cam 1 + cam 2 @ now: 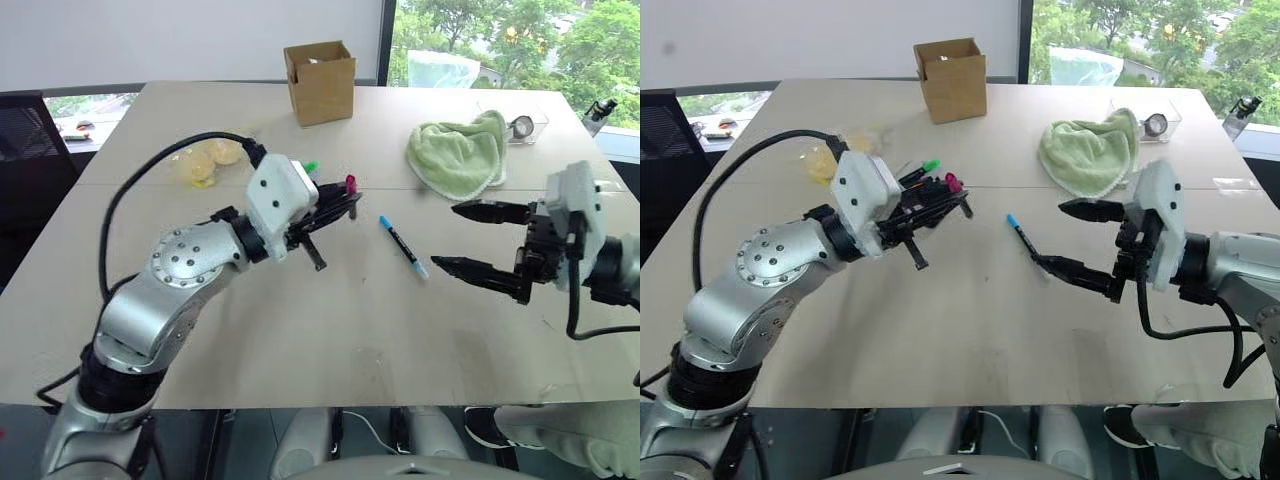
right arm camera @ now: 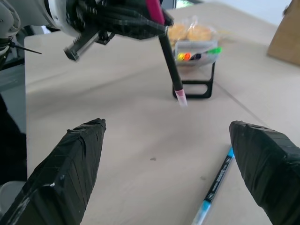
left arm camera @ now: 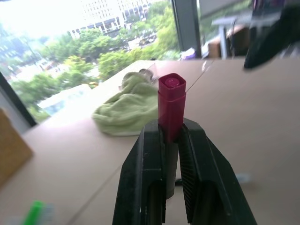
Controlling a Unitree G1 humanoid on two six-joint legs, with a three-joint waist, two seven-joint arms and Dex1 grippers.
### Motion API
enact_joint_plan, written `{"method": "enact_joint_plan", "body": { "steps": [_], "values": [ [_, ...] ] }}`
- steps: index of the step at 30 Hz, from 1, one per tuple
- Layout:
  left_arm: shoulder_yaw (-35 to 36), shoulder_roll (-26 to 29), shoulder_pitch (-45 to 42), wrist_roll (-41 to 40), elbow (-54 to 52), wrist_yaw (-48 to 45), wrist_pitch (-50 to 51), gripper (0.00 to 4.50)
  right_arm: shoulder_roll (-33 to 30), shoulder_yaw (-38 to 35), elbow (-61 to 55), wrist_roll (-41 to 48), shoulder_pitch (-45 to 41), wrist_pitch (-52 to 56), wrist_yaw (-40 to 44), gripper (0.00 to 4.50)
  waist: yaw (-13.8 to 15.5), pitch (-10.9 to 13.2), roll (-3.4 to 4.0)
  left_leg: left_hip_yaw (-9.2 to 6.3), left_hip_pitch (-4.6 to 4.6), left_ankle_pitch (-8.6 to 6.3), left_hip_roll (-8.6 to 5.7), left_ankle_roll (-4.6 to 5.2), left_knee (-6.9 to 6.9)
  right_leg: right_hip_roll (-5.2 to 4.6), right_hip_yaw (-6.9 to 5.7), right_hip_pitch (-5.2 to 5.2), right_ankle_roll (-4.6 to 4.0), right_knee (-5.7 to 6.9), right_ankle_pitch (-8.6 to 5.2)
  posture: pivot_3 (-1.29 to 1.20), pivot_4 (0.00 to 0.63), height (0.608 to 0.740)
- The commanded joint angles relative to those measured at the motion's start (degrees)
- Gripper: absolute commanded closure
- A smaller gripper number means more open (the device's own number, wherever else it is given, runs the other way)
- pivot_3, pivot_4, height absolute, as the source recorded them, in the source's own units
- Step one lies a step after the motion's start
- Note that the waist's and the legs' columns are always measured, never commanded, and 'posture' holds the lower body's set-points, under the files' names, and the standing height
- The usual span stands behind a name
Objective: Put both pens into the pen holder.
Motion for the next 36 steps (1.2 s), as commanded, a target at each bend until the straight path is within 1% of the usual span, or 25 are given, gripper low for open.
{"method": "enact_joint_plan", "body": {
  "steps": [1, 4, 9, 12, 19, 21, 27, 29, 30, 32, 33, 35, 36],
  "values": [
    [-2.0, 3.1, -3.5, 12.1, 0.8, -1.0, -5.1, 4.5, 0.0, -3.4, -2.1, -0.5, 0.9, -5.9, 1.3, 0.03, 0.1, 0.0, 0.0, 0.0, 0.0, 0.0, 0.01, 0.0, 0.0, 0.0, -0.01, 0.0, 0.0, 0.0, 0.0, 0.0, 0.15, 0.74],
    [-3.4, 2.3, -5.3, 17.3, 2.5, -0.8, -6.1, 4.5, 0.0, -2.7, -2.0, -0.7, 1.3, -7.8, 1.2, 0.03, 0.1, 0.1, -0.02, -0.01, -0.02, 0.0, 0.01, 0.01, 0.0, -0.01, -0.02, 0.0, 0.01, -0.02, 0.0, 0.0, 0.15, 0.74],
    [-3.8, -0.3, -7.6, 21.9, 4.8, -0.5, -4.3, 4.5, -0.2, -1.4, -1.2, -2.5, 1.2, -9.8, 0.3, 0.03, 0.1, 0.2, -0.1, -0.02, -0.04, -0.01, 0.01, 0.03, 0.02, -0.02, -0.03, 0.0, 0.02, -0.03, 0.01, 0.0, 0.15, 0.74],
    [-4.1, -0.8, -8.9, 24.6, 7.5, -1.0, -4.4, 4.5, 0.0, -1.0, -1.4, -2.6, 1.3, -10.3, -0.5, 0.03, 0.1, 0.2, -0.1, -0.03, -0.04, -0.01, 0.02, 0.03, 0.01, -0.01, -0.06, 0.0, 0.03, -0.02, 0.01, 0.0, 0.15, 0.74],
    [-3.9, -2.0, -10.6, 28.2, 10.5, -2.9, -4.6, 4.5, 0.2, -0.7, -2.0, -2.7, 1.4, -10.4, -2.4, 0.03, 0.1, 0.3, -0.11, -0.05, -0.05, -0.01, 0.01, 0.03, 0.03, -0.01, -0.1, 0.0, 0.03, -0.01, 0.01, 0.0, 0.15, 0.74],
    [-4.1, -2.0, -10.1, 29.4, 11.8, -3.4, -4.7, 4.5, 0.3, -0.4, -2.6, -2.6, 1.3, -10.2, -3.2, 0.03, 0.1, 0.3, -0.11, -0.05, -0.06, -0.01, 0.01, 0.03, 0.04, -0.01, -0.11, 0.0, 0.03, -0.01, 0.01, 0.0, 0.15, 0.74],
    [-4.3, -4.0, -8.0, 31.5, 16.4, -3.2, -6.9, 4.5, 0.4, 0.1, -3.5, -2.3, 1.4, -10.4, -4.5, 0.03, 0.1, 0.3, -0.12, -0.07, -0.05, -0.01, 0.01, 0.03, 0.05, -0.01, -0.13, 0.0, 0.03, 0.02, 0.01, 0.0, 0.15, 0.74],
    [-3.4, -3.9, -8.2, 33.3, 18.8, -1.9, -7.0, 3.51, 0.3, 0.0, -3.7, -2.4, 1.9, -10.6, -4.4, 0.0, 0.1, 0.3, -0.12, -0.08, -0.06, -0.01, 0.01, 0.03, 0.06, -0.01, -0.14, 0.0, 0.03, 0.02, 0.01, 0.0, 0.15, 0.74],
    [-3.1, -3.8, -8.3, 33.8, 19.7, -1.7, -7.5, 3.15, 0.3, 0.0, -3.8, -2.4, 2.0, -10.7, -4.4, 0.0, 0.1, 0.3, -0.12, -0.08, -0.06, -0.01, 0.01, 0.03, 0.06, -0.01, -0.15, 0.0, 0.03, 0.02, 0.01, 0.0, 0.15, 0.74],
    [-2.5, -3.9, -8.3, 33.9, 20.6, -1.8, -8.7, 2.12, 0.2, 0.0, -3.8, -2.4, 2.1, -10.7, -4.5, 0.0, 0.1, 0.3, -0.12, -0.09, -0.07, -0.01, 0.01, 0.03, 0.06, -0.01, -0.15, 0.0, 0.04, 0.02, 0.01, 0.0, 0.15, 0.74],
    [-1.9, -4.3, -8.2, 33.1, 20.5, -2.2, -9.6, 1.73, 0.2, 0.3, -3.7, -2.7, 2.2, -10.8, -4.6, 0.0, 0.1, 0.3, -0.12, -0.09, -0.06, -0.01, 0.01, 0.03, 0.07, -0.01, -0.15, 0.0, 0.04, 0.02, 0.01, 0.0, 0.15, 0.74],
    [-0.6, -5.6, -7.7, 29.9, 19.5, -3.8, -10.7, 0.73, -0.1, 1.1, -3.6, -3.6, 2.7, -10.2, -5.2, 0.0, 0.1, 0.3, -0.12, -0.09, -0.07, -0.01, 0.01, 0.03, 0.07, -0.02, -0.16, 0.0, 0.04, 0.02, 0.01, 0.0, 0.15, 0.74],
    [0.3, -6.6, -7.1, 28.0, 18.4, -4.4, -10.5, 0.24, -0.6, 1.9, -2.9, -2.7, 2.7, -7.4, -6.4, 0.0, 0.1, 0.3, -0.12, -0.1, -0.08, -0.01, 0.01, 0.03, 0.08, -0.03, -0.16, 0.0, 0.03, 0.02, 0.01, 0.0, 0.15, 0.74]
  ]
}}
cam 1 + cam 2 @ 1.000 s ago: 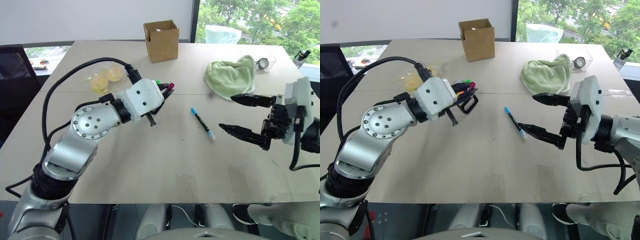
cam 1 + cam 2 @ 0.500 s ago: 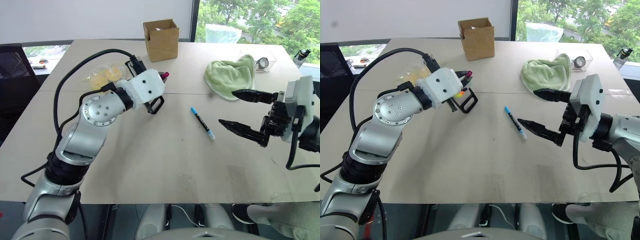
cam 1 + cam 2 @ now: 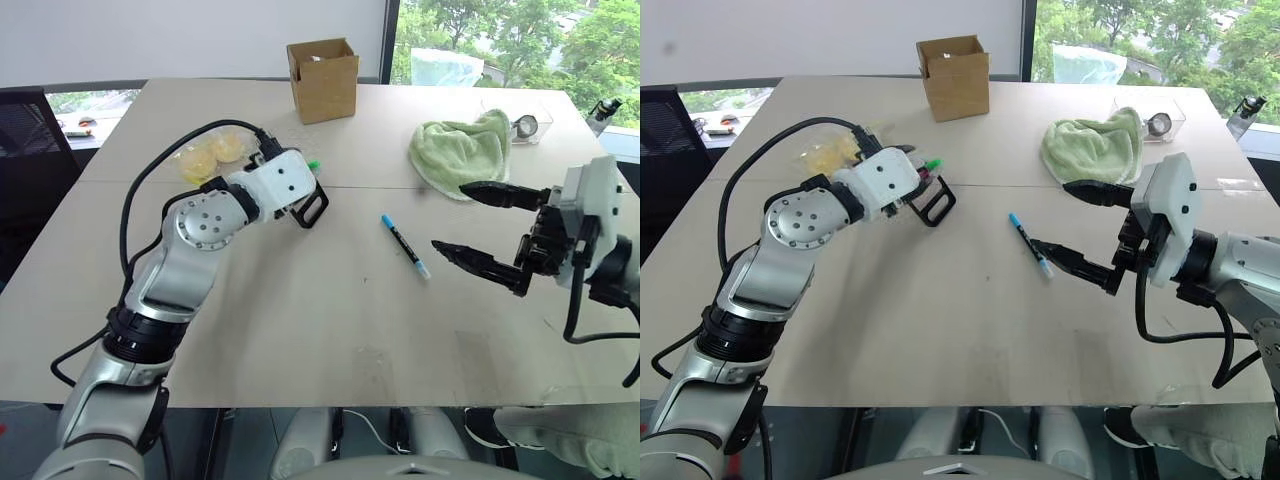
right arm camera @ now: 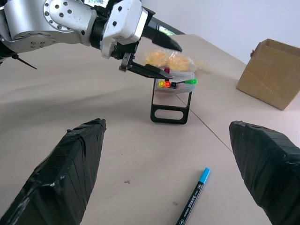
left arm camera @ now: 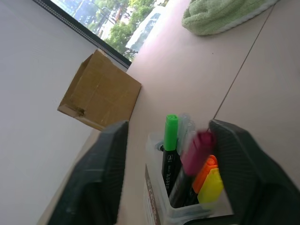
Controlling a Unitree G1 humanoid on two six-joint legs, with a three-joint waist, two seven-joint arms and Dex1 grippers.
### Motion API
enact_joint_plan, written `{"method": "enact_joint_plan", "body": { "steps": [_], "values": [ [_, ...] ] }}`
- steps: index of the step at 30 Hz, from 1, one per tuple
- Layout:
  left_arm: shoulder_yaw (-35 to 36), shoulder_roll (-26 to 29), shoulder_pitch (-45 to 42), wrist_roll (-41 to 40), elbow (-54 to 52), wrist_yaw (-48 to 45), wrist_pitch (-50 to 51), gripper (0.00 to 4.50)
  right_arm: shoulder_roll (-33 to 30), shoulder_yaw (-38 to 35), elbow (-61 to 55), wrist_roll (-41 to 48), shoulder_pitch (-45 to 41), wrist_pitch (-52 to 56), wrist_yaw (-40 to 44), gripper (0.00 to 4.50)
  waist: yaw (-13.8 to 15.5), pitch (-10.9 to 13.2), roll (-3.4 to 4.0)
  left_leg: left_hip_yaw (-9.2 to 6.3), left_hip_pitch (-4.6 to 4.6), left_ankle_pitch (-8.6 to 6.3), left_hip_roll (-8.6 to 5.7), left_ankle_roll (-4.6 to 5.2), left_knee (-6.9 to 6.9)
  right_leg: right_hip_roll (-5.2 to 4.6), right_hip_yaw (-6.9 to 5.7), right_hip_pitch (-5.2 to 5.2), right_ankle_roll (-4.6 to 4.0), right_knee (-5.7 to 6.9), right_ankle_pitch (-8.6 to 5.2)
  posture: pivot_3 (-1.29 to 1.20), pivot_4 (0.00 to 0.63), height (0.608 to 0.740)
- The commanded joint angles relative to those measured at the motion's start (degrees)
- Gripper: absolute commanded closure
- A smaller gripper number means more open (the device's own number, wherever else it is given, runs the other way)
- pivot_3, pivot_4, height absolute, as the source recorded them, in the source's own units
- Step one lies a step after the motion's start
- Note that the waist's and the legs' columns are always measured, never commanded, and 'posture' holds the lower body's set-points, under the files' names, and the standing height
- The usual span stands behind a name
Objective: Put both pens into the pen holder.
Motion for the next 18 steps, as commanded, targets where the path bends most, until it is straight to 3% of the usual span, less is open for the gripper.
{"method": "enact_joint_plan", "body": {
  "steps": [1, 2, 5, 8, 12, 18],
  "values": [
    [4.6, -2.6, 1.3, -6.1, -4.5, -2.0, -1.3, 0.11, -1.5, 1.7, 0.2, 0.7, 0.0, 4.7, -3.6, 0.0, 0.0, 0.0, 0.01, 0.0, 0.0, 0.0, 0.0, 0.0, 0.0, -0.01, 0.0, 0.0, 0.0, 0.0, 0.0, 0.0, 0.15, 0.74],
    [5.8, -3.7, 2.0, -8.4, -5.7, -2.5, -0.2, 0.11, -1.7, 3.3, 1.3, -0.5, -0.6, 6.9, -5.7, 0.0, -0.1, 0.0, 0.0, 0.0, 0.0, 0.0, 0.0, 0.0, 0.01, -0.02, 0.0, 0.0, 0.0, 0.0, 0.0, 0.0, 0.15, 0.74],
    [12.6, -7.4, 5.9, -25.0, -12.4, -6.5, 13.3, 0.11, 0.8, 11.6, 5.5, -7.3, -4.6, 9.8, -11.6, 0.0, -0.5, 0.0, -0.02, 0.01, 0.01, 0.0, 0.02, 0.0, 0.04, -0.05, 0.02, -0.01, 0.0, 0.06, 0.0, 0.0, 0.15, 0.74],
    [16.3, -5.9, 10.0, -36.0, -16.8, -11.1, 22.1, 0.11, 5.7, 19.3, 9.5, -10.8, -10.0, 13.7, -15.6, 0.0, -1.0, 0.0, 0.01, 0.01, 0.07, 0.02, 0.05, -0.03, 0.04, 0.02, 0.03, -0.05, 0.0, 0.16, 0.0, 0.0, 0.15, 0.74],
    [18.5, -3.1, 16.4, -41.7, -20.1, -13.6, 24.4, 0.11, 14.1, 26.9, 17.6, -17.1, -17.3, 20.0, -22.4, 0.0, -1.6, 0.0, 0.04, -0.03, 0.11, 0.08, 0.06, -0.13, -0.01, 0.09, 0.02, -0.07, -0.01, 0.24, -0.01, 0.0, 0.15, 0.74],
    [20.3, -3.4, 20.7, -45.5, -23.1, -8.1, 29.0, 0.11, 16.6, 32.0, 23.4, -23.2, -19.9, 21.4, -21.8, 0.0, -0.1, 0.0, 0.04, -0.08, 0.06, 0.07, -0.12, -0.11, 0.06, 0.0, 0.0, -0.01, -0.01, 0.15, -0.01, 0.0, 0.15, 0.74]
  ]
}}
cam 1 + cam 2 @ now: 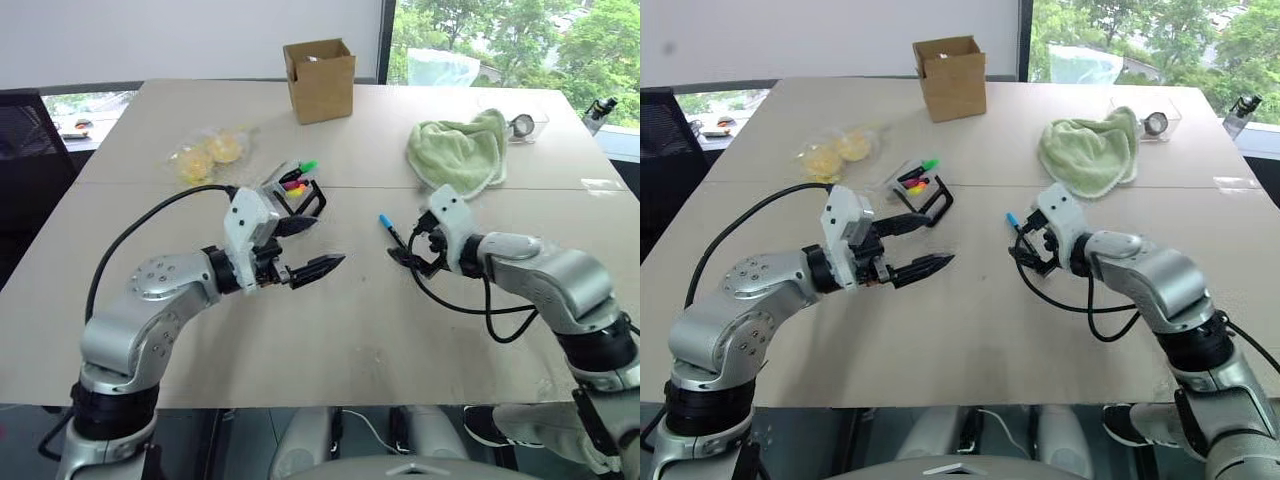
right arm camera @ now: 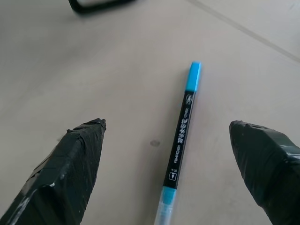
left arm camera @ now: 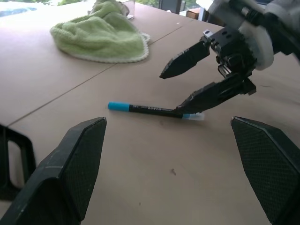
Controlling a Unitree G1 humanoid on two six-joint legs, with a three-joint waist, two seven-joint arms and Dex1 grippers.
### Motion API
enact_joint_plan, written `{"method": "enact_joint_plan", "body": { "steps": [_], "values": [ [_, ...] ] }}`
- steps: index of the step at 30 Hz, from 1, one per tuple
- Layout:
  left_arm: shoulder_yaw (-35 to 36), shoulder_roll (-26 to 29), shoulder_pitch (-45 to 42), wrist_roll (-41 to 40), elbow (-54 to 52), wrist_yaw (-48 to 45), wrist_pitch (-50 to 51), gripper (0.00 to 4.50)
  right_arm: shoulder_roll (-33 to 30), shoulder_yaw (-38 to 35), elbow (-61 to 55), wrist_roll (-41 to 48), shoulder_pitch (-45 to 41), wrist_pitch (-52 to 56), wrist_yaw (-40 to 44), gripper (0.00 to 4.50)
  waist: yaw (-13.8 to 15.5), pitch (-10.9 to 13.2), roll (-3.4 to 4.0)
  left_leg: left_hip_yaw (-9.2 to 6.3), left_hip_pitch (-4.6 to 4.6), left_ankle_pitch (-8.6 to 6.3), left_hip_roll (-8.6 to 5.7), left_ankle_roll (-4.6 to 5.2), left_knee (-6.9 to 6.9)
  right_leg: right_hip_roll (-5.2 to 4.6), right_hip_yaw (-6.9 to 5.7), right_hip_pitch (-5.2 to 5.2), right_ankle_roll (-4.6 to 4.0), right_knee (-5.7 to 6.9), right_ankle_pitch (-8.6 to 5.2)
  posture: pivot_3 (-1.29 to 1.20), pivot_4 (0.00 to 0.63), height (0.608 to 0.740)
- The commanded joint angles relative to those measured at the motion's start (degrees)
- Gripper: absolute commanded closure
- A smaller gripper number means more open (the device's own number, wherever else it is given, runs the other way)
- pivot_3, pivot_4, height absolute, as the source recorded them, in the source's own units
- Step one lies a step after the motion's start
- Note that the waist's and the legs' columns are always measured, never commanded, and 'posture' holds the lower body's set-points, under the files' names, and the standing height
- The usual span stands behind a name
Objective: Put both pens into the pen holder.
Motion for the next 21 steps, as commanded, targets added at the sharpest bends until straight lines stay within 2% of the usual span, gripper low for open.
{"method": "enact_joint_plan", "body": {
  "steps": [1, 4, 6, 8, 14, 15, 17, 21],
  "values": [
    [0.9, 0.3, 1.3, -2.0, -4.6, 3.0, 1.4, 0.11, 0.2, -0.2, 0.8, -2.3, -0.8, 0.6, 1.0, 0.0, 0.2, 0.0, 0.01, -0.01, 0.0, 0.0, -0.04, 0.0, 0.0, -0.02, 0.0, 0.0, 0.0, 0.0, 0.0, 0.0, 0.15, 0.74],
    [1.3, -0.8, 2.1, -4.9, -6.2, 5.6, 3.5, 0.11, 0.5, -0.1, 2.3, -3.8, -0.7, 0.9, 1.7, 0.0, 0.1, 0.0, 0.01, -0.05, 0.0, 0.0, -0.05, 0.0, -0.01, -0.01, -0.01, 0.0, 0.0, 0.02, 0.0, 0.0, 0.15, 0.74],
    [1.0, -1.1, 2.9, -5.7, -7.1, 7.0, 4.0, 0.0, 1.2, -0.1, 4.1, -4.7, -0.8, 1.1, 1.9, 0.58, 0.0, 0.0, 0.01, -0.05, 0.03, 0.0, -0.03, 0.0, -0.03, 0.01, 0.0, 0.0, 0.0, 0.04, 0.0, 0.0, 0.15, 0.74],
    [1.0, -1.5, 3.5, -6.4, -7.6, 8.4, 4.5, 0.0, 1.7, 0.4, 5.6, -5.4, -1.0, 1.6, 2.5, 1.28, -0.2, 0.0, 0.01, -0.05, 0.05, 0.0, -0.01, -0.01, -0.04, 0.05, -0.01, 0.0, 0.0, 0.06, 0.0, 0.0, 0.15, 0.74],
    [1.8, -3.7, 2.3, -10.9, -5.2, 12.1, 6.7, 0.0, 1.4, 1.9, 6.3, -7.2, 0.4, 2.5, 5.0, 4.27, -0.1, 0.0, -0.01, -0.05, 0.08, 0.01, 0.01, -0.02, -0.03, 0.07, 0.01, 0.02, 0.0, 0.08, 0.0, 0.0, 0.15, 0.74],
    [2.2, -4.4, 1.9, -12.4, -4.5, 12.8, 7.5, 0.0, 1.2, 1.7, 6.0, -7.4, 0.8, 2.4, 5.4, 4.44, 0.0, 0.0, -0.02, -0.05, 0.09, 0.01, 0.0, -0.02, -0.01, 0.07, 0.01, 0.03, 0.0, 0.07, 0.0, 0.0, 0.15, 0.74],
    [3.2, -6.1, 1.1, -15.9, -3.0, 14.8, 9.4, 0.0, 1.4, 0.0, 5.1, -7.0, 1.7, 1.7, 6.1, 4.44, 0.1, 0.0, -0.03, -0.06, 0.1, 0.01, -0.01, -0.02, 0.0, 0.06, 0.0, 0.04, 0.0, 0.08, 0.0, 0.0, 0.15, 0.74],
    [5.9, -11.0, -0.9, -26.3, 1.6, 21.3, 14.0, 0.0, 3.2, -9.4, -3.9, 0.9, 4.9, -1.0, 10.9, 4.44, 0.1, 0.0, 0.01, -0.13, 0.09, 0.01, -0.02, -0.02, 0.0, 0.05, -0.06, 0.05, 0.0, 0.07, 0.0, 0.0, 0.15, 0.74]
  ]
}}
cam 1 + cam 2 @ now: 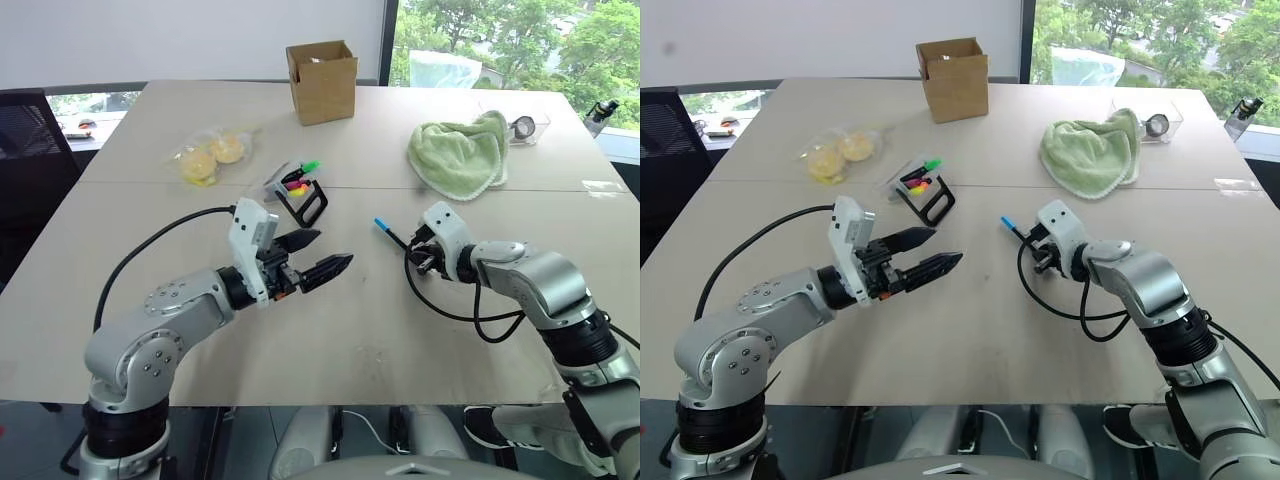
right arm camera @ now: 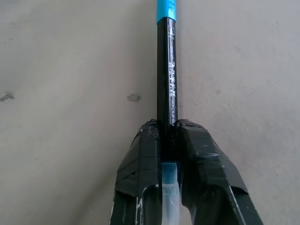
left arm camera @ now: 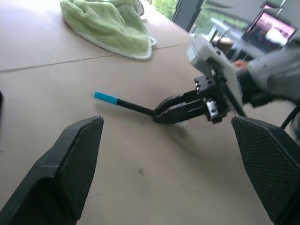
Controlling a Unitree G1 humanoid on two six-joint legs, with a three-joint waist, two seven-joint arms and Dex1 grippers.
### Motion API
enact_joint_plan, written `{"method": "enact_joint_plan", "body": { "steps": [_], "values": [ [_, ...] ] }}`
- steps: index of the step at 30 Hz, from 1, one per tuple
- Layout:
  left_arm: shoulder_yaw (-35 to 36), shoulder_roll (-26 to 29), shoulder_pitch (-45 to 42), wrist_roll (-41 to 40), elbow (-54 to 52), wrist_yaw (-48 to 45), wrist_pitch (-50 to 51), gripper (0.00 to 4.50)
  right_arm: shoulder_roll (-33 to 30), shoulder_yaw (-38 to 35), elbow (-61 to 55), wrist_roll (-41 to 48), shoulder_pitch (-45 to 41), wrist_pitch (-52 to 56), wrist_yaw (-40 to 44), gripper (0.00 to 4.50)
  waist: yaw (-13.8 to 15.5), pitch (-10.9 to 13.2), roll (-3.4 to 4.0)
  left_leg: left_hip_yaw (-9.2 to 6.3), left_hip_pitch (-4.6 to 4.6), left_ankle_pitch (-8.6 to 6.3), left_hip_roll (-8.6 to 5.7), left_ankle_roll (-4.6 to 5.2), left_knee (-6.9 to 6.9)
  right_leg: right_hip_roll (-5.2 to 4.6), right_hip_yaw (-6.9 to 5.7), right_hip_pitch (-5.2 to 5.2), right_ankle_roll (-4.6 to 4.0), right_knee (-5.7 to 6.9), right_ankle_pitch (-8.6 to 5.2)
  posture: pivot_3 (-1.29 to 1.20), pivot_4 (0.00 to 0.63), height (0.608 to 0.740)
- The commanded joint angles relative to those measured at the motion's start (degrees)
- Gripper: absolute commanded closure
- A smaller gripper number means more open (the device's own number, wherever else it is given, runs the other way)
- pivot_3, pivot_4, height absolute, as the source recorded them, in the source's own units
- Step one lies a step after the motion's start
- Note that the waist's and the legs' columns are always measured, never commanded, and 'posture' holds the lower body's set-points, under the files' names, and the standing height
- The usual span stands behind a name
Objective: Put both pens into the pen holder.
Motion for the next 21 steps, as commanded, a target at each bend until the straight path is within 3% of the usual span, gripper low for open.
{"method": "enact_joint_plan", "body": {
  "steps": [1, 6, 11, 14, 18, 21],
  "values": [
    [2.7, -3.7, -2.3, -9.5, 3.4, 6.4, 2.9, 0.0, 1.2, -9.3, -10.7, 8.8, 2.2, -0.8, 4.8, 4.44, -0.1, 0.0, 0.04, -0.01, -0.05, 0.0, 0.0, 0.0, -0.02, 0.0, 0.0, -0.03, 0.0, 0.0, 0.0, 0.0, 0.15, 0.74],
    [2.9, -8.3, -5.3, -16.1, 8.1, 14.6, 3.2, 0.0, 2.4, -17.4, -20.1, 21.9, 4.1, 4.1, 7.2, 4.44, -0.2, 0.0, 0.03, -0.11, -0.02, 0.0, 0.0, 0.0, -0.02, 0.03, -0.01, -0.01, 0.01, 0.01, 0.0, 0.0, 0.15, 0.74],
    [1.3, -9.1, -8.6, -19.0, 10.1, 16.4, 2.7, 0.0, 1.3, -17.0, -24.2, 26.3, 3.8, 5.2, 6.6, 4.44, -0.1, 0.0, 0.04, -0.12, -0.01, 0.0, -0.01, 0.0, -0.02, 0.03, -0.02, -0.01, 0.0, 0.03, 0.0, 0.0, 0.15, 0.74],
    [0.6, -9.2, -10.2, -21.0, 10.8, 16.3, 2.6, 0.82, 0.9, -15.8, -24.7, 26.7, 3.7, 4.7, 6.1, 4.5, -0.1, 0.0, 0.03, -0.13, -0.01, 0.0, -0.06, 0.0, 0.0, 0.0, -0.04, 0.0, 0.0, 0.02, 0.0, 0.0, 0.15, 0.74],
    [-0.3, -8.7, -10.7, -23.7, 11.1, 15.8, 2.5, 2.84, 0.3, -14.6, -24.2, 26.4, 3.6, 4.0, 5.7, 4.5, -0.2, 0.0, 0.03, -0.13, -0.01, 0.0, -0.1, 0.0, -0.01, -0.01, 0.0, 0.0, 0.0, 0.01, 0.0, 0.0, 0.15, 0.74],
    [-0.8, -7.6, -10.0, -23.3, 10.8, 15.3, 2.2, 4.12, -0.3, -14.1, -24.2, 25.9, 3.5, 2.2, 6.4, 4.5, -0.2, 0.0, 0.03, -0.13, -0.01, 0.01, -0.09, -0.01, -0.02, 0.01, -0.01, -0.01, 0.0, 0.02, 0.0, 0.0, 0.15, 0.74]
  ]
}}
